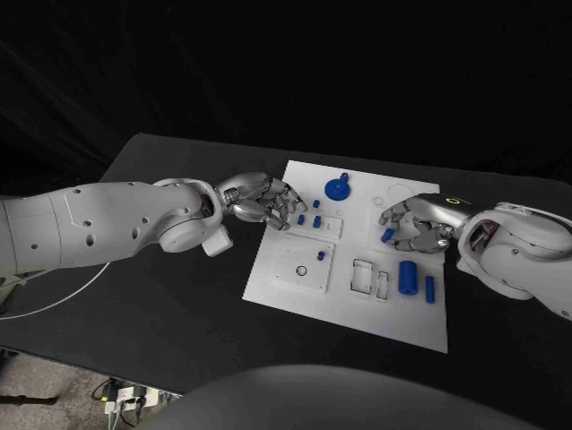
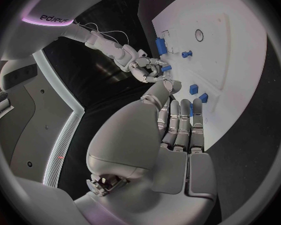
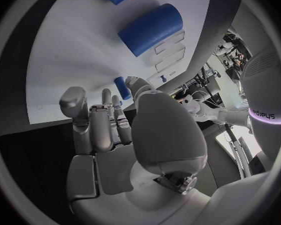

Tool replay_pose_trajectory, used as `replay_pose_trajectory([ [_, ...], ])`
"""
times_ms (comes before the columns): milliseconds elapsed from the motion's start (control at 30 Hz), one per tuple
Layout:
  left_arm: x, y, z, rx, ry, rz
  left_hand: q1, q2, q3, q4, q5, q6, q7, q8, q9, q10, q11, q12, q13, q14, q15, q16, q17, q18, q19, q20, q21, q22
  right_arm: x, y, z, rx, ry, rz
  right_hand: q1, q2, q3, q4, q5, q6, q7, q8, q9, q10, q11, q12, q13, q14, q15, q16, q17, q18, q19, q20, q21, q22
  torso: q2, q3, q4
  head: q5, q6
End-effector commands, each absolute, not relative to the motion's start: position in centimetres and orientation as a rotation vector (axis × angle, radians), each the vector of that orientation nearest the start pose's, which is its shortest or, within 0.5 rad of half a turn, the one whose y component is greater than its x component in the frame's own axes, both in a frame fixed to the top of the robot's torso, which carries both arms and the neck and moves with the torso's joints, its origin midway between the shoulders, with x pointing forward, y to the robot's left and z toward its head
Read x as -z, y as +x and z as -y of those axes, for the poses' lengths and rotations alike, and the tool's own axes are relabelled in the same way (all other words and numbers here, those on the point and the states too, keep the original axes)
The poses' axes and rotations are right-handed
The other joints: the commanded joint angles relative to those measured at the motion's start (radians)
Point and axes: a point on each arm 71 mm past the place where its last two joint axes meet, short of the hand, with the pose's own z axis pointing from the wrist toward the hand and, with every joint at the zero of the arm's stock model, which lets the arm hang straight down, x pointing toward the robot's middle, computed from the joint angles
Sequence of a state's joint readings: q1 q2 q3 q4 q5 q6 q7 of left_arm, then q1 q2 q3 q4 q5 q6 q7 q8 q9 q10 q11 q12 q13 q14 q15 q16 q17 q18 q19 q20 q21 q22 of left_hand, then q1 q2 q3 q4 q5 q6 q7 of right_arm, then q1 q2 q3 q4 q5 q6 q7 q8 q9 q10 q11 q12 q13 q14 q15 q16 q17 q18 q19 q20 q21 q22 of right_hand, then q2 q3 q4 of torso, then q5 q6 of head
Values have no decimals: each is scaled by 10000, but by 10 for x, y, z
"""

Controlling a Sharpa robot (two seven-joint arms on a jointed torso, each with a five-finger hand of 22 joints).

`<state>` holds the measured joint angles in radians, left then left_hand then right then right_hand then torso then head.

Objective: Assemble the parts on the task board

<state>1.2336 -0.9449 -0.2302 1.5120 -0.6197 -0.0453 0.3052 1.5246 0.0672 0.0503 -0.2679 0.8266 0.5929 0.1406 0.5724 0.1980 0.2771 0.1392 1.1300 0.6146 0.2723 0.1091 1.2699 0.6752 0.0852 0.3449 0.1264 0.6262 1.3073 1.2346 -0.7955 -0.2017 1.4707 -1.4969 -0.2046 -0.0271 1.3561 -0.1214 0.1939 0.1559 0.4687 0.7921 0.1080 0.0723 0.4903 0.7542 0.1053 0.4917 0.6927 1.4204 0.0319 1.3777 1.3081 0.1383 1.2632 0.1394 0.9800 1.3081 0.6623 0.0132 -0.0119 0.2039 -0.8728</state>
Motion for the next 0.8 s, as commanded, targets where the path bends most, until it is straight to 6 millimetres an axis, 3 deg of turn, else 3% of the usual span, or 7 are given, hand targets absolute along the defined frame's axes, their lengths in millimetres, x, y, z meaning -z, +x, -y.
replay_pose_trajectory([
  [33,234,451,-240,13286,-4255,-19499,-57,33,-6,55,-61,-18,77,70,-13,97,6,-37,-16,62,-20,-66,-15,73,-9,51,42,193,236,470,183,-6711,-3905,-18338,153,10,195,-49,178,265,63,105,-10,139,1,58,-40,91,-6,85,521,-217,103,-6,120,930,9,1,5,3,2],
  [233,234,451,-241,13283,-4268,-19538,-69,38,-5,71,-76,-37,73,70,-23,111,18,-40,-31,71,-11,-68,-26,74,-3,59,39,190,240,471,178,-6718,-3931,-18397,342,-12,693,-307,779,846,46,371,177,210,5,-49,-178,60,-10,74,453,-218,99,-27,107,1015,3,4,1,21,2],
  [400,235,450,-241,13283,-4281,-19597,-75,40,-5,79,-82,-48,70,70,-28,115,24,-43,-38,75,-7,-69,-32,74,2,64,38,189,243,472,177,-6592,-3936,-18489,457,12,942,-626,1199,1413,44,885,735,534,-49,62,-193,17,-42,48,383,-211,78,-55,104,1073,3,0,0,40,2],
  [633,235,450,-240,13290,-4281,-19653,-78,41,-5,82,-85,-52,69,70,-30,117,27,-45,-42,77,-5,-70,-34,74,5,66,38,188,244,471,179,-6321,-3950,-18630,371,51,1157,-1014,1433,1102,105,1295,1588,737,-130,326,-30,-4,-113,41,312,-209,54,-110,115,1082,5,5,-5,65,2],
  [800,235,450,-241,13274,-4294,-19698,-84,38,-7,88,-90,-58,69,72,-34,118,29,-48,-49,79,-1,-71,-39,74,10,71,37,186,245,471,178,-6217,-3960,-18648,354,41,1223,-1107,1535,1030,111,1347,1733,772,-161,405,29,0,-128,45,300,-204,68,-142,148,1089,4,9,-8,78,2],
])
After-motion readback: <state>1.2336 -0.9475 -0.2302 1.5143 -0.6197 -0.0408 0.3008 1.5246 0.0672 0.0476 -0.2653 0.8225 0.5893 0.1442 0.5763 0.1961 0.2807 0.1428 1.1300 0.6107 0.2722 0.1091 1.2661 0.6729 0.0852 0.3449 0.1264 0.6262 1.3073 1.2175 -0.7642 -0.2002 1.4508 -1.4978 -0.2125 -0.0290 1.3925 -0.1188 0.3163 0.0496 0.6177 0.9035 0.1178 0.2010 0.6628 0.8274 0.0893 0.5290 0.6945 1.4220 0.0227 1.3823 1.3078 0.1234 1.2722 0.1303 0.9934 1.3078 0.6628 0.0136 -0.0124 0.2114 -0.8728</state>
